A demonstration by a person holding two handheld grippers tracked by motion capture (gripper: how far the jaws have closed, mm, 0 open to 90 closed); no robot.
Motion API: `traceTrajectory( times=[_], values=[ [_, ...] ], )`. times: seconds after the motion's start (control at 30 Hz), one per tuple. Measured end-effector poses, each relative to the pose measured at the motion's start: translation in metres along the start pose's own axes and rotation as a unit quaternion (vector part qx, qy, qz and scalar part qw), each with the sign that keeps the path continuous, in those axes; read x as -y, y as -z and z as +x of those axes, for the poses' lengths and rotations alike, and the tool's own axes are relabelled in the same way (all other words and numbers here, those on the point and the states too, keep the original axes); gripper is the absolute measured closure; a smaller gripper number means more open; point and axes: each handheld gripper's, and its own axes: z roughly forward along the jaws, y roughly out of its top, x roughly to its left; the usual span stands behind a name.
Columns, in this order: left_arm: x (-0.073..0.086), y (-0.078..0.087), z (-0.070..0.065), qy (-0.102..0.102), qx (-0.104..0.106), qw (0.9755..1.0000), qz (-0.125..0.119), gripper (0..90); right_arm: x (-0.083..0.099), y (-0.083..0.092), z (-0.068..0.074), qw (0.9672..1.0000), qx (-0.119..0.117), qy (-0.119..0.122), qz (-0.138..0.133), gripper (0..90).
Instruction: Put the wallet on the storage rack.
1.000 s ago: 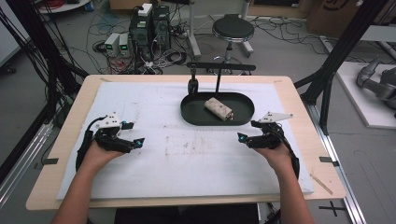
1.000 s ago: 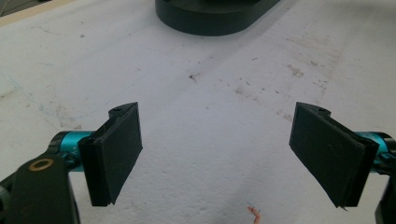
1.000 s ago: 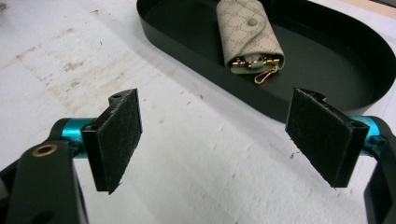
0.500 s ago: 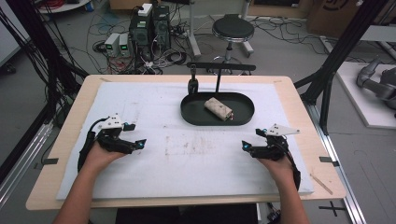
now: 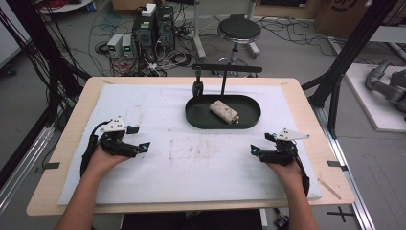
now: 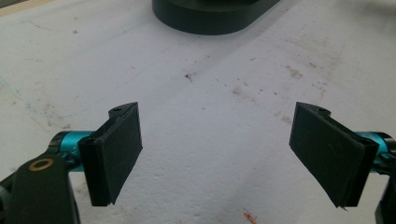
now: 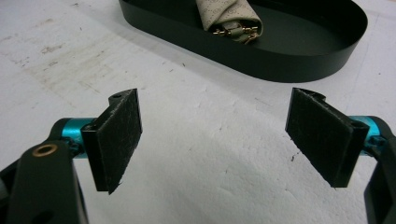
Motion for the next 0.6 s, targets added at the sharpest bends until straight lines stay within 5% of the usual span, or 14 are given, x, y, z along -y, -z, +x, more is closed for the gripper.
traceTrajectory(
  times=[0.6],
  values=[
    [0.0011, 0.0001, 0.0006, 0.000, -0.005, 1.0000, 0.005, 16.9, 0.0002, -0.0023, -0.0006, 1.0000, 0.000, -0.001, 0.008, 19.1]
  ],
)
